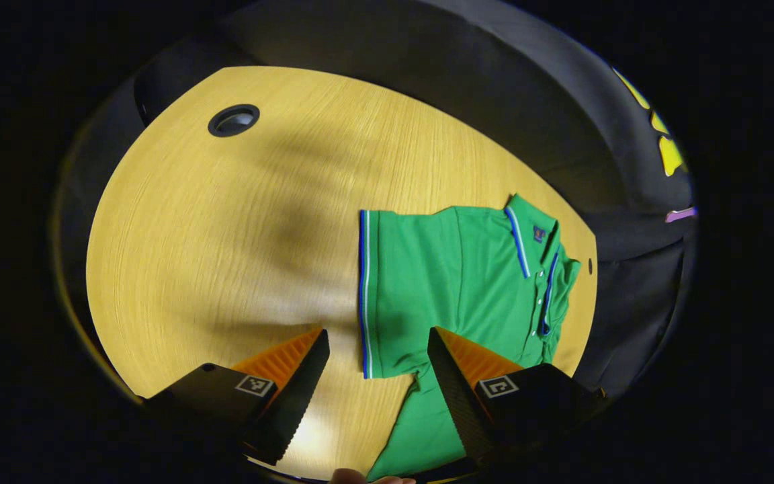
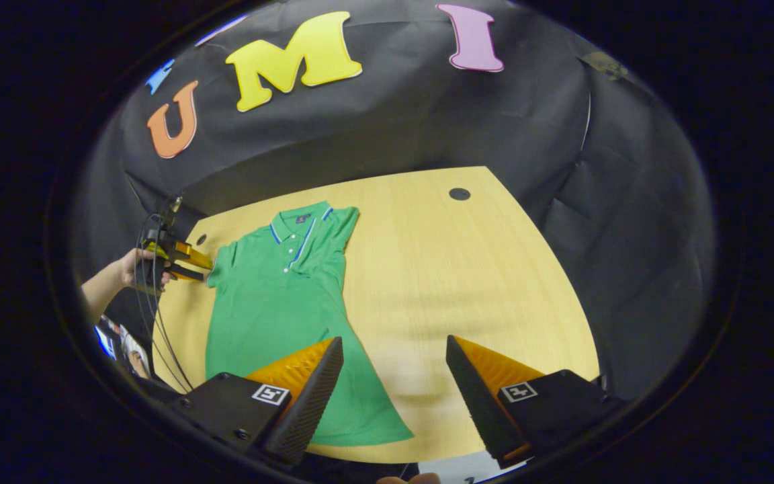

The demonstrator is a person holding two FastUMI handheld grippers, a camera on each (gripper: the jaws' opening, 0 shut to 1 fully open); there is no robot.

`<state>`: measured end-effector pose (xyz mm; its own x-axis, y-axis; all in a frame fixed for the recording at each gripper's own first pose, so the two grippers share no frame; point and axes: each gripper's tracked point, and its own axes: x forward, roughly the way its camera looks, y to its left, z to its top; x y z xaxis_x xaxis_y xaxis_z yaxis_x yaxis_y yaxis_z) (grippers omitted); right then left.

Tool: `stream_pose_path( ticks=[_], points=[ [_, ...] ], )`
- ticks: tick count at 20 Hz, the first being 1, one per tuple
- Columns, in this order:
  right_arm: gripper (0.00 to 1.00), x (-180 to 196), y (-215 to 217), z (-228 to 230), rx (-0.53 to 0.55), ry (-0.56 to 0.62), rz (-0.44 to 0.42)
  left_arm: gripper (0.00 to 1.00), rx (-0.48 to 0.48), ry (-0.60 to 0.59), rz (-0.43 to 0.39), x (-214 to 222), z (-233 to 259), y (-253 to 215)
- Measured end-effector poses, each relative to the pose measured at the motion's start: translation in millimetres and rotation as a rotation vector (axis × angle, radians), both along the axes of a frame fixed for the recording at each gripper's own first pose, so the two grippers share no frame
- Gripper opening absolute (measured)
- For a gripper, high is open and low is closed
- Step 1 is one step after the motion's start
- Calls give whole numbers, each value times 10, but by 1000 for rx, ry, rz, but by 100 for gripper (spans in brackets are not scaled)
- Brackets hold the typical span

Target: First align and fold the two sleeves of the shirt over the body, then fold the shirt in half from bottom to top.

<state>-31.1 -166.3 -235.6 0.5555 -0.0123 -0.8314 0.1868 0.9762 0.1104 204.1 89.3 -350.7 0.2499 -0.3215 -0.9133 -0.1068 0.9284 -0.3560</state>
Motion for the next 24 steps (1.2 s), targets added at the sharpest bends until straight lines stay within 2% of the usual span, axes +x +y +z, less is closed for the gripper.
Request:
stream_pose_path(
  ticks=[4, 6, 8, 10, 11, 13, 15, 17, 24],
  points=[
    [98, -54, -104, -56, -16, 8, -15, 90, -4, 9, -21, 50, -28, -181],
    [98, -50, -148, -90, -13, 12, -30, 80, 21, 23, -33, 42, -73, -253],
    [98, -48, -177, -91, -16, 2, -30, 64, 87, 39, -18, 58, -117, -164],
    [98, -61, -224, -109, -10, -1, -38, 35, 136, 55, 23, 49, -142, -57],
    [98, -80, -248, -134, -6, 2, -47, 16, 120, 52, 31, 45, -124, -78],
    [98, -116, -310, -183, 4, 9, -67, 5, 89, 65, 56, -21, -78, -117],
    [98, -146, -364, -178, -4, 1, -75, 3, 115, 0, 62, 75, 12, -73],
    [98, -152, -401, -137, -15, -18, -68, 3, 135, -55, 35, 110, 185, -90],
    [98, -233, -314, -56, -13, -60, -29, 3, 136, -130, -56, 101, 562, -571]
  ],
)
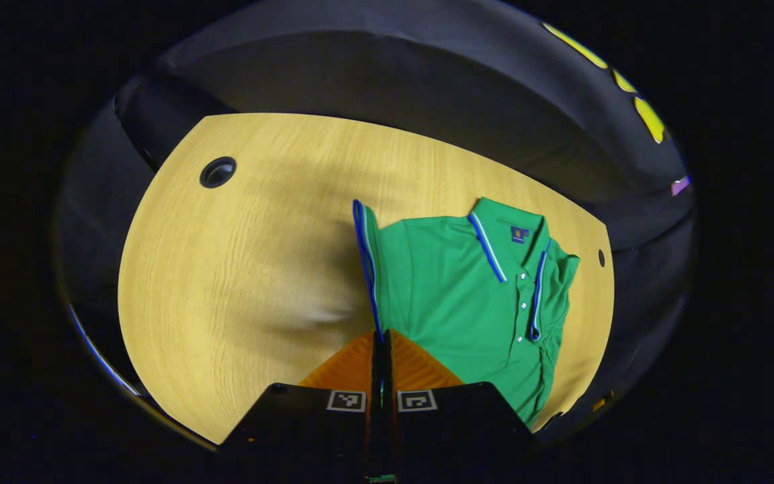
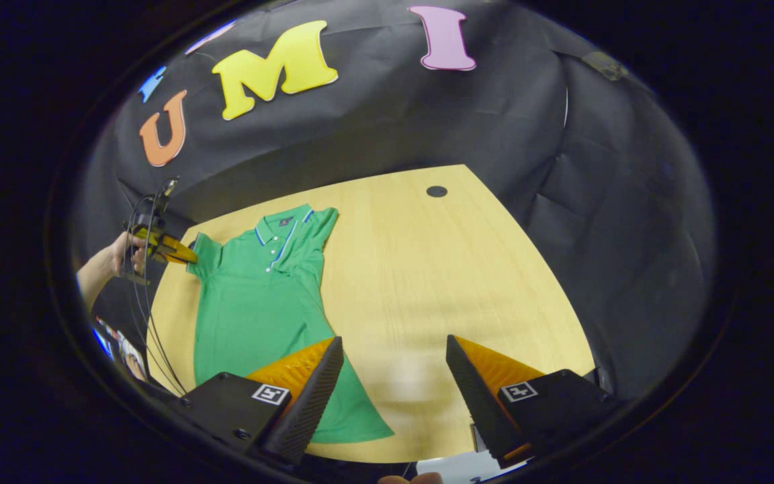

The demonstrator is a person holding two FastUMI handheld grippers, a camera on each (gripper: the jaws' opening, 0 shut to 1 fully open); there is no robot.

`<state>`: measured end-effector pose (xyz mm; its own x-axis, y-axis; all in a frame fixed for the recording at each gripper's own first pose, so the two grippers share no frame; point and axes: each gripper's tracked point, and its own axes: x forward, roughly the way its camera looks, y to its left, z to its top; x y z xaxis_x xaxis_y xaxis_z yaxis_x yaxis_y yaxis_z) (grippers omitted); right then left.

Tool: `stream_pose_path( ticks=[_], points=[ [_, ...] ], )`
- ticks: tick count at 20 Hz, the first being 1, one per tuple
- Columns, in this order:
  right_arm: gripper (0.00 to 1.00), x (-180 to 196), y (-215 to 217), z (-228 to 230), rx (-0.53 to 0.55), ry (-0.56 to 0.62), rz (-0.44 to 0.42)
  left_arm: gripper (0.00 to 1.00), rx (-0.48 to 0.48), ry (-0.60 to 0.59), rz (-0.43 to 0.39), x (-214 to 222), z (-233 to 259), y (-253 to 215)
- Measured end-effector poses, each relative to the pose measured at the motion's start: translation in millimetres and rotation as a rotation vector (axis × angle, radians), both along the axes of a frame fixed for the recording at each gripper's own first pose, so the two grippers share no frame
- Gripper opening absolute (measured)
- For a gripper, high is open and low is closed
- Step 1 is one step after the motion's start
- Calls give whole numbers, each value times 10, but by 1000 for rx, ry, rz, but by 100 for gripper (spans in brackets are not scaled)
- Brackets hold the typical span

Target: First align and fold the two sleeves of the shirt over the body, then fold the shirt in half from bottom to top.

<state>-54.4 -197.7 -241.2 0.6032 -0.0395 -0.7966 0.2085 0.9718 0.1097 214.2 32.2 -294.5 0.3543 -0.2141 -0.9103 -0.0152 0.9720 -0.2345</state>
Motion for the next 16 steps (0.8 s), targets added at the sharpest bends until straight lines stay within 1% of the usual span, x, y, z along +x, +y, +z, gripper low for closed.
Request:
stream_pose_path(
  ticks=[3, 8, 12, 14, 15, 16],
  points=[
    [98, -132, -41, 62, -12, -16, -7, 3, 1, 0, -51, 20, -11, -313],
    [98, -379, -112, 40, -10, -8, -36, 3, 5, 6, -111, 77, -223, -813],
    [98, -497, -185, 41, -27, -1, -49, 4, -1, 24, -122, 102, -398, -1074],
    [98, -518, -213, 36, -28, 2, -52, 5, -31, 18, -117, 100, -405, -1194],
    [98, -509, -215, 42, -28, 1, -52, 11, -36, 12, -110, 118, -401, -1215],
    [98, -484, -203, 47, -27, -2, -49, 13, -44, 11, -107, 98, -376, -1231]
  ],
)
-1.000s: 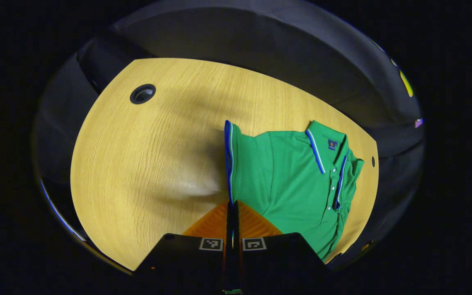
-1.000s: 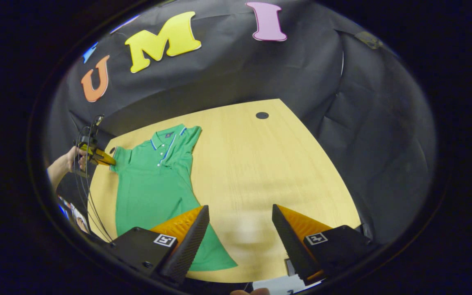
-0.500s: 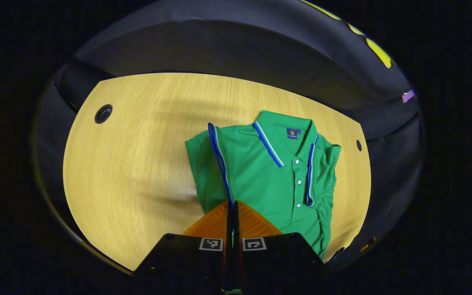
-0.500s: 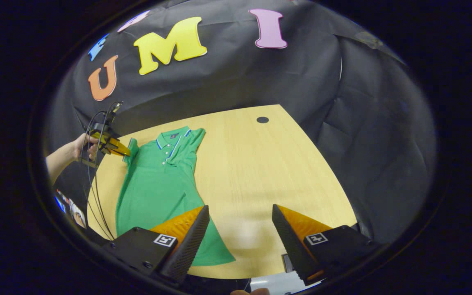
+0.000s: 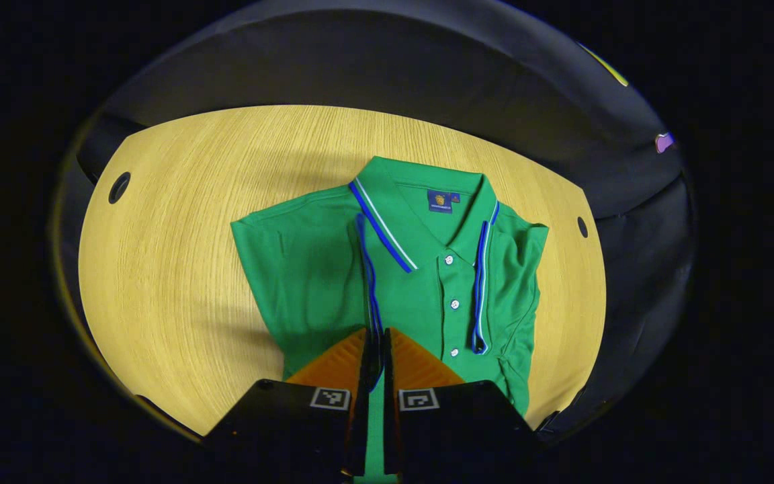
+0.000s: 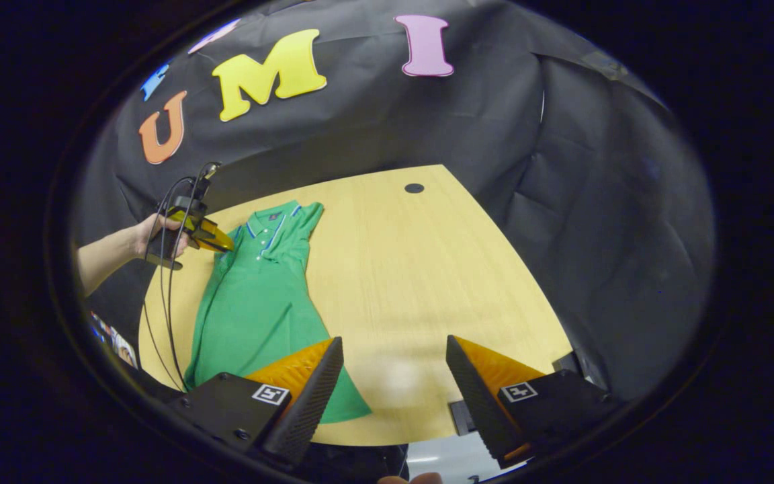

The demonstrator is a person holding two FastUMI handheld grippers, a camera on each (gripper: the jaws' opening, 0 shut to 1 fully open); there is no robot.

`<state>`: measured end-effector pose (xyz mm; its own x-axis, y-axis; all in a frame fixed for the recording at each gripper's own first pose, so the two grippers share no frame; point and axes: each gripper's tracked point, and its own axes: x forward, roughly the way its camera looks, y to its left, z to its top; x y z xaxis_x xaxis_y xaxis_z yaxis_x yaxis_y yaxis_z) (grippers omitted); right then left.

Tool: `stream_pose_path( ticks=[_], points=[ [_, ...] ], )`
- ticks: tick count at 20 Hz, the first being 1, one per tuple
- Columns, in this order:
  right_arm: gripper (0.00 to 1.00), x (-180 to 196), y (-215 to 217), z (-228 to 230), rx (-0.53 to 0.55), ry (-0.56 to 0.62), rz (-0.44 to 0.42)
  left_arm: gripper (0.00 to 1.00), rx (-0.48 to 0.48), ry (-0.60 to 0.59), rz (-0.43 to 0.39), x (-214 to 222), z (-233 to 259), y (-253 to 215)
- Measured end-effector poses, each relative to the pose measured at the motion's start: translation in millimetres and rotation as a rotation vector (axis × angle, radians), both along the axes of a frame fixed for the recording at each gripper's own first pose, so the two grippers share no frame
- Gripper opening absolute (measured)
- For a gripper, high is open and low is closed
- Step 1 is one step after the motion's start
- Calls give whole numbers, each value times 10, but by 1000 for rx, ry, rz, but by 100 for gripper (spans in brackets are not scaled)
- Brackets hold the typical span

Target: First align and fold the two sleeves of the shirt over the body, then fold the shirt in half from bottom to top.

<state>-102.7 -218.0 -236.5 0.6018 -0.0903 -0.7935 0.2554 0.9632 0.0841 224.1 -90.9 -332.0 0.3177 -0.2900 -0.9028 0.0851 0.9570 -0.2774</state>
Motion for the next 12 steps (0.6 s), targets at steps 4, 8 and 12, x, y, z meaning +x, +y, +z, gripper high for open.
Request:
stream_pose_path(
  ticks=[4, 8, 12],
  points=[
    [98, 225, 172, 62, 7, -40, 56, 61, -19, -72, 58, -61, 313, 118],
    [98, 452, 534, 93, 31, -68, 158, 80, 51, -248, 8, -310, 790, 464],
    [98, 616, 863, 126, 42, -90, 262, 92, -23, -351, 41, -874, 1305, 634]
  ],
)
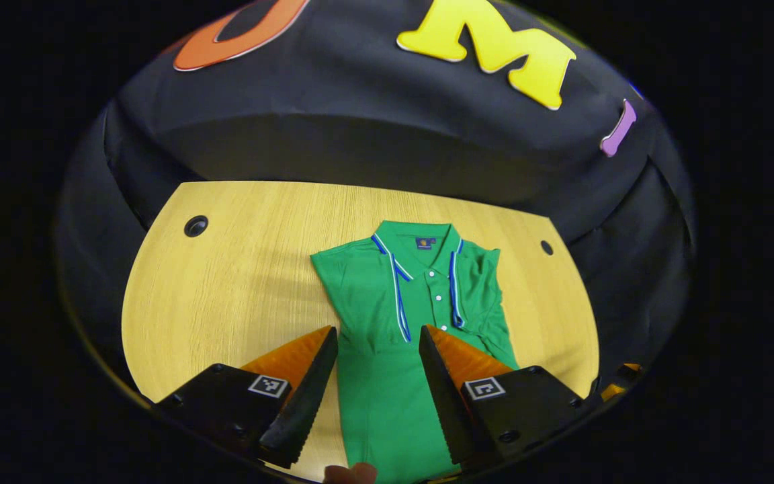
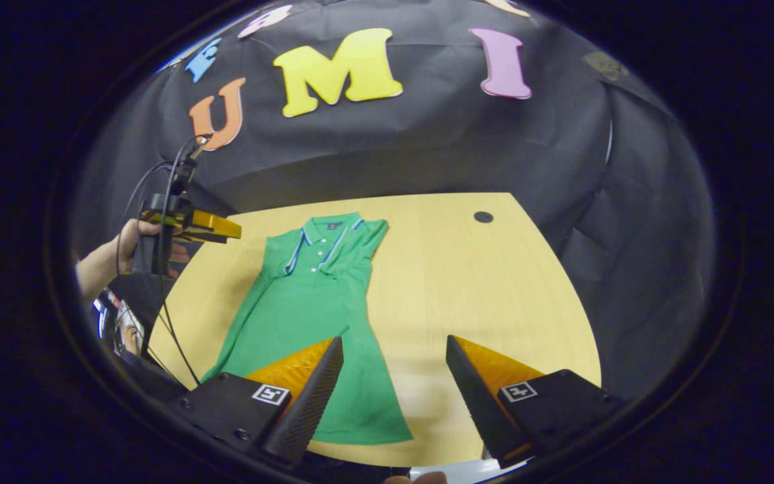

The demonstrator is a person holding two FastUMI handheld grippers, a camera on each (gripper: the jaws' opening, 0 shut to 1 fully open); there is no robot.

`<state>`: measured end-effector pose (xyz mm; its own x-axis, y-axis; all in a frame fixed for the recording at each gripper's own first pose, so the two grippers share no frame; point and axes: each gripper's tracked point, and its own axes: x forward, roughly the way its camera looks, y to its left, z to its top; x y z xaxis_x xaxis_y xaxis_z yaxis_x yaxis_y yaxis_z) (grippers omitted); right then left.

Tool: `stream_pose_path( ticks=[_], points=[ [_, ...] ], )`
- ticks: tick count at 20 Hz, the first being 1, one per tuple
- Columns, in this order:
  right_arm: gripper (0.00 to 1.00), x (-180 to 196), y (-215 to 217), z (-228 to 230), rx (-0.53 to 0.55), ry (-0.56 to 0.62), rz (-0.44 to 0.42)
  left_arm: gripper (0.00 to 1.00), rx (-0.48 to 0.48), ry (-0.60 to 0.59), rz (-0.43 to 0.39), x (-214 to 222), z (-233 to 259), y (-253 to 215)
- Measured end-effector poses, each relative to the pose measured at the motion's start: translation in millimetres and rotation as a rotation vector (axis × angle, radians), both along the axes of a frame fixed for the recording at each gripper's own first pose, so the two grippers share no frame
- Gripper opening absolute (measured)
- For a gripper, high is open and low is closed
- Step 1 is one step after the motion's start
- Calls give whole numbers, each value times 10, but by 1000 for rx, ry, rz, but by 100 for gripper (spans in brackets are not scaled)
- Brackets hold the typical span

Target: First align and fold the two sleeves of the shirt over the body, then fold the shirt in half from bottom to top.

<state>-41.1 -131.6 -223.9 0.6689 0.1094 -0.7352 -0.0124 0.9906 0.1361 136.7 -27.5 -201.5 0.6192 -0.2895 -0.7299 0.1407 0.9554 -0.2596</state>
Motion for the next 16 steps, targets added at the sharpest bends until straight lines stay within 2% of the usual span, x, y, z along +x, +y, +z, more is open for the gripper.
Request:
stream_pose_path(
  ticks=[1, 2, 4, 6, 8, 11, 14, 15, 16],
  points=[
    [98, 21, 74, -2, 3, 2, 19, 81, -22, -8, 12, -206, 30, 60],
    [98, 34, 155, 7, 13, 2, 38, 81, -49, -15, 19, -391, 28, 105],
    [98, 42, 268, 16, 11, -3, 69, 81, -36, -18, 37, -815, -38, 301],
    [98, 6, 352, -22, 0, 1, 102, 87, 32, -18, 30, -1253, -187, 529],
    [98, -73, 421, -64, -24, 0, 152, 89, 78, -24, 12, -1627, -301, 622],
    [98, -311, 467, -220, -49, 36, 203, 88, 74, 45, -18, -2226, -550, 587],
    [98, -638, 362, -494, -72, 119, 200, 88, 87, 158, -42, -2753, -917, 621],
    [90, -741, 311, -587, -74, 148, 193, 89, 85, 195, -44, -2907, -1017, 637],
    [98, -846, 260, -669, -80, 176, 188, 89, 90, 229, -50, -3035, -1142, 648]
  ],
)
